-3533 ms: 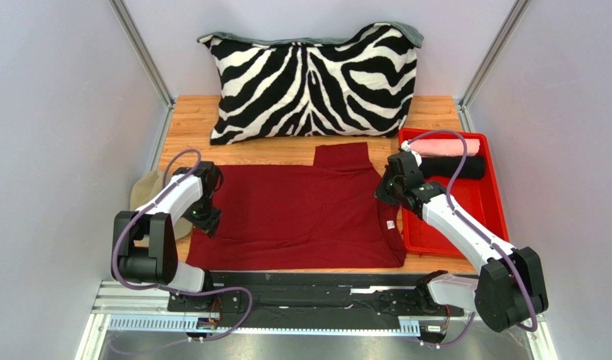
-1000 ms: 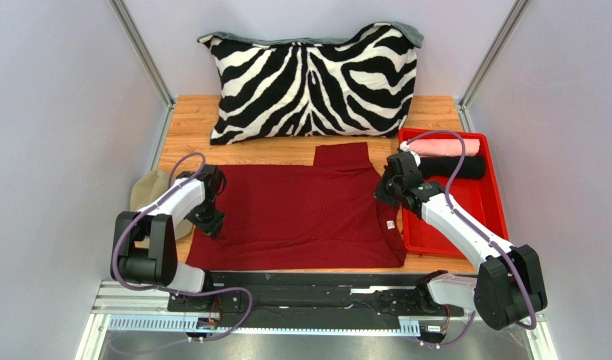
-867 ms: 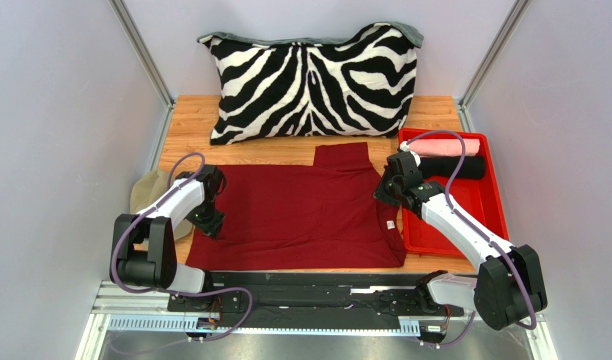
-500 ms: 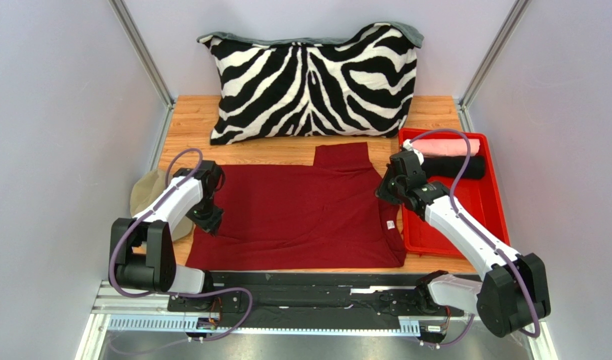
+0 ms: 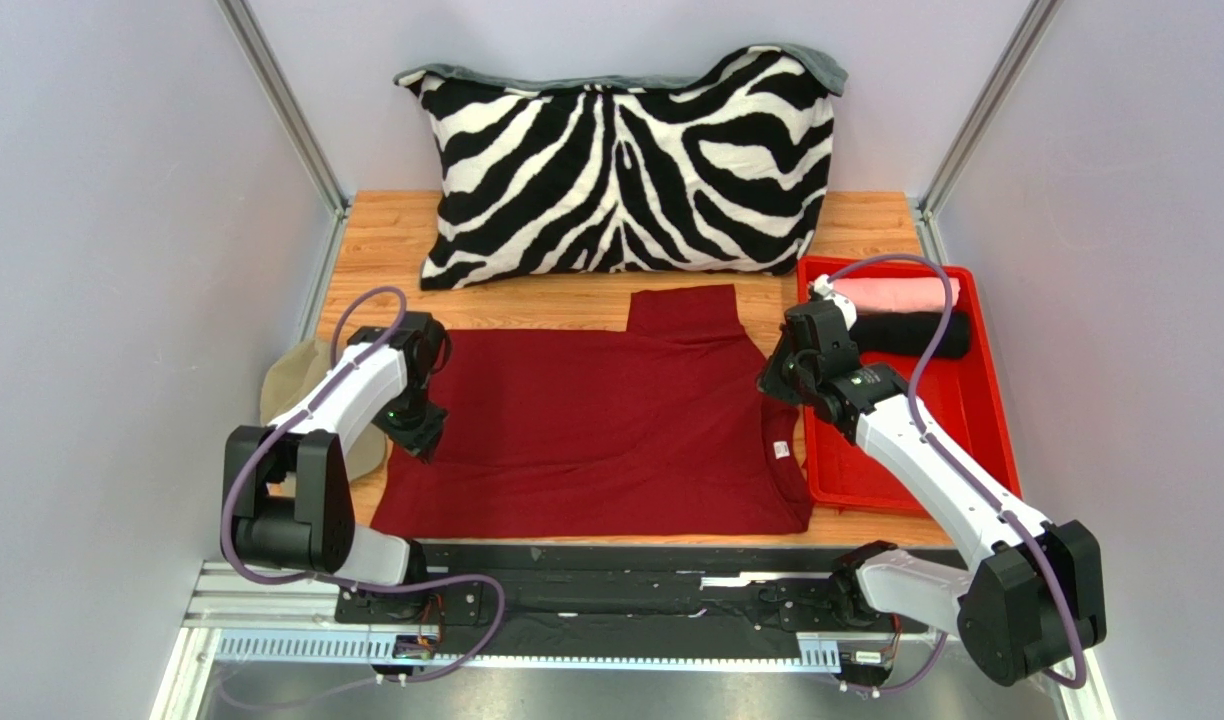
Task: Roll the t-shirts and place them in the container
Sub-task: Fold the T-shirt at the center of the board.
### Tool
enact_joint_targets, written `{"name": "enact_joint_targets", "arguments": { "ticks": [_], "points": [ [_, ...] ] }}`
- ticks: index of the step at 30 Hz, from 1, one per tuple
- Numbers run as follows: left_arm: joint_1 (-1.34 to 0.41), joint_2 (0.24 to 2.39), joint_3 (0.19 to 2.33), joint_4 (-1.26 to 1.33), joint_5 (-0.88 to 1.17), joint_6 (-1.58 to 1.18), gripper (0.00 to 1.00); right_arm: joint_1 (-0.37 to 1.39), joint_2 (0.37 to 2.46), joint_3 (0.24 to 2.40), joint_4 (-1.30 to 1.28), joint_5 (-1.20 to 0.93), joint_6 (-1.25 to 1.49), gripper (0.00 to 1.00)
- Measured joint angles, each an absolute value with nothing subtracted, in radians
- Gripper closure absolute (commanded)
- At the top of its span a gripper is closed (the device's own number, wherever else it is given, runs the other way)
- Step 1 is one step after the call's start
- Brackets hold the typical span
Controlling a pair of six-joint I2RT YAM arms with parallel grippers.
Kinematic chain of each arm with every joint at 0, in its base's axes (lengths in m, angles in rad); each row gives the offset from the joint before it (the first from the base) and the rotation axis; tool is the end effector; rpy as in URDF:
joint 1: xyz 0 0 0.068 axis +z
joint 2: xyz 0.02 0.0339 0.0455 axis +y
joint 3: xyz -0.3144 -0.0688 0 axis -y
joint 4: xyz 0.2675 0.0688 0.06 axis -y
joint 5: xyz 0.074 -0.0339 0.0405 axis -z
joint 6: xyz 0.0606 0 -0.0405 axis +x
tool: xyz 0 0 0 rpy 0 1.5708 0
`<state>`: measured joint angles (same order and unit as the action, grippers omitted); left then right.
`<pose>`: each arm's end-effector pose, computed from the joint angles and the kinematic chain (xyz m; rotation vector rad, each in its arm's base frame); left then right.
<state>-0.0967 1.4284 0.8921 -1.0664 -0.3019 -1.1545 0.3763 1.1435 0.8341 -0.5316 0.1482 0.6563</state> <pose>0.2324 -0.0044 0.2078 -1.4899 2.5635 0.3933 0.2377 0.0843 0.2755 0.4057 2.3873 0.3002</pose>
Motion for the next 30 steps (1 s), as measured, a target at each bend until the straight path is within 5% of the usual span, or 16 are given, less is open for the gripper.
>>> {"name": "enact_joint_targets", "arguments": {
  "ticks": [15, 20, 25, 30],
  "points": [
    [-0.090, 1.510, 0.925, -1.035, -0.317, -1.142, 0.94, 0.372, 1.148, 0.830, -0.534, 0.167, 0.656, 0.99],
    [-0.056, 1.510, 0.925, -0.997, -0.308, -1.107, 0.92, 0.368, 1.159, 0.815, -0.535, 0.175, 0.656, 0.89],
    [-0.039, 1.533, 0.938, -0.966, -0.287, -1.057, 0.49, 0.363, 1.169, 0.816, -0.535, 0.183, 0.655, 0.60],
    [-0.031, 1.530, 0.941, -0.910, -0.257, -1.000, 0.39, 0.363, 1.213, 0.852, -0.542, 0.178, 0.645, 0.39]
  ]
}}
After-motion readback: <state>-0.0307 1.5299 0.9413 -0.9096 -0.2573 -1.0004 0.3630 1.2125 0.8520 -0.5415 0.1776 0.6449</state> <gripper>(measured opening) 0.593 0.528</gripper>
